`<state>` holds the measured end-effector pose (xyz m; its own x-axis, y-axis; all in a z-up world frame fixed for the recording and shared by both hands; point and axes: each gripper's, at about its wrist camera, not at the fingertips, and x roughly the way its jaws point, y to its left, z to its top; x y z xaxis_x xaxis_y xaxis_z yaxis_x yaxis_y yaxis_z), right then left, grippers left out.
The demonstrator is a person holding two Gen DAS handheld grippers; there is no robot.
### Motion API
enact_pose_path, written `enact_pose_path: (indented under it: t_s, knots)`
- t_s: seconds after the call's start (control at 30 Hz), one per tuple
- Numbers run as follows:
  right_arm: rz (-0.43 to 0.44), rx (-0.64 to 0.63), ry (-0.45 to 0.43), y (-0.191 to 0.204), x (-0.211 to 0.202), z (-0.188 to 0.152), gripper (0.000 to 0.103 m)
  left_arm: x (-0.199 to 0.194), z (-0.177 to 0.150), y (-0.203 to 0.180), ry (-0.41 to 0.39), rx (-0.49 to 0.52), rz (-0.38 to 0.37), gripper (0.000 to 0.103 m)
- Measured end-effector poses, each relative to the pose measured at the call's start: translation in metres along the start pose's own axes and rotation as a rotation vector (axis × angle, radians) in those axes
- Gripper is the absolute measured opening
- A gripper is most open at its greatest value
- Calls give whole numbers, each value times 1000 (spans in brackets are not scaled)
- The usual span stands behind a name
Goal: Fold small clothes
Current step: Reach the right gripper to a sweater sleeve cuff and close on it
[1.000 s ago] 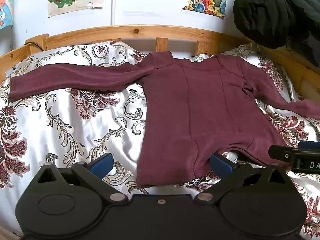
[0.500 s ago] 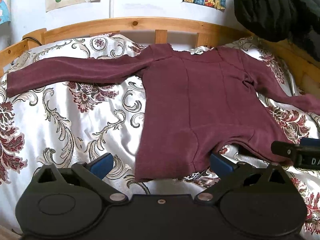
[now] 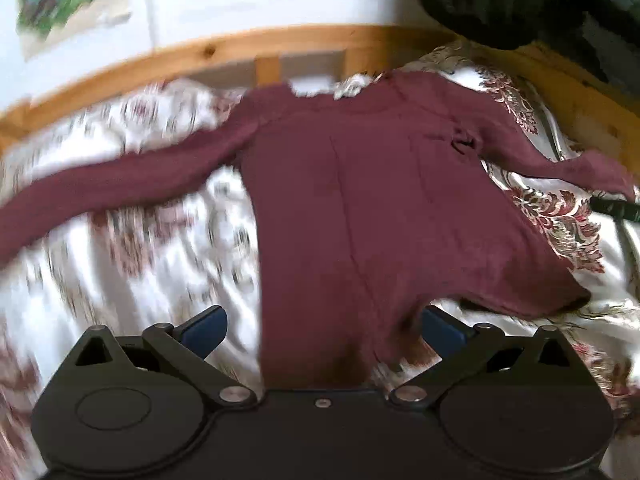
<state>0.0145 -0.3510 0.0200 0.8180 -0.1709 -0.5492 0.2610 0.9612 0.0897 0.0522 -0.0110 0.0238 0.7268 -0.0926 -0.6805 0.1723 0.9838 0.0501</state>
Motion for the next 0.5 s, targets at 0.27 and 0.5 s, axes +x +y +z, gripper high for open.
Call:
enact_pose_path:
  t_s: [0.27,0.5]
  knots:
    - [-199,155,45,-97,42,46,103,51,64,13,-75,115,31,102]
    - [-261,382,49,-173,68,49,102,99,62,45,-63,-67,54,102]
